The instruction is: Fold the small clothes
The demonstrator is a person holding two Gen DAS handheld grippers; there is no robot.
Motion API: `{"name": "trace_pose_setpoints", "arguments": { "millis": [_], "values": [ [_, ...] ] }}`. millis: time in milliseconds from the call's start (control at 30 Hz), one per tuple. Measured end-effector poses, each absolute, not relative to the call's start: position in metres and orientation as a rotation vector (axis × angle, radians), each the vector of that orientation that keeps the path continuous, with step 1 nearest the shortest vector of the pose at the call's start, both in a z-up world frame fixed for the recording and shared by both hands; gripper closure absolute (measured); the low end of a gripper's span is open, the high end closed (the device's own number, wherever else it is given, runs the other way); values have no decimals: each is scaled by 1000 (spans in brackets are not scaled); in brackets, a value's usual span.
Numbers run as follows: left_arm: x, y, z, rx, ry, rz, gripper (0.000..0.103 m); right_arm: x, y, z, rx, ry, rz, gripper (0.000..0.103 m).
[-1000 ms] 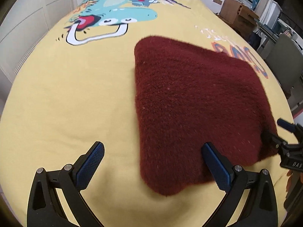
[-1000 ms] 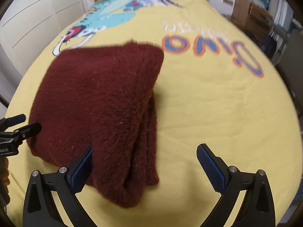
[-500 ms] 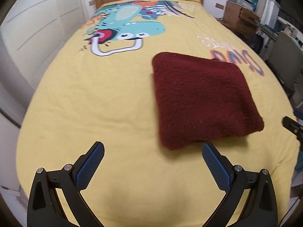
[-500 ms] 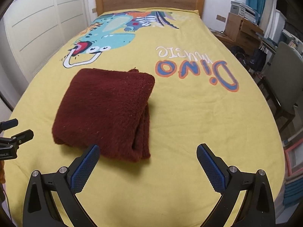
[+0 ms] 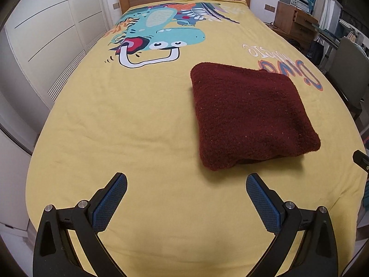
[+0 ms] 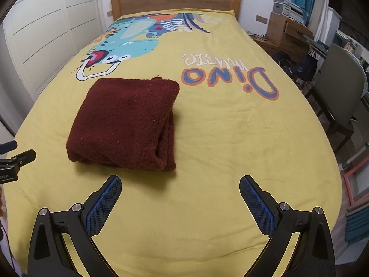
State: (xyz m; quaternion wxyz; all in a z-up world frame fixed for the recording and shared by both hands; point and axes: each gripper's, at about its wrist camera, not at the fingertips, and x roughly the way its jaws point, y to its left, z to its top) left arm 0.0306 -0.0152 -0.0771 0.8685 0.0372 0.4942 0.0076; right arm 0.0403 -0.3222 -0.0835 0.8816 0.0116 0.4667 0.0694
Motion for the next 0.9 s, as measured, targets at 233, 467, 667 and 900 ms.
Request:
{"name": "trace_pose_setpoints", "arguments": {
  "millis": [233,467,667,900],
  "values": [
    [28,-14,-78,60,1040,27,1,37,-325,-82,20,964,124,1],
    [26,-13,-77,64,1034,32,1,35,-327,-83,28,970,120,1],
    [25,-14,-78,75,1038,28,1,33,-326,-84,32,972,116,1],
    [24,-12,-82,69,1050,27,1,32,-325,-85,32,982,115,1]
  ]
}}
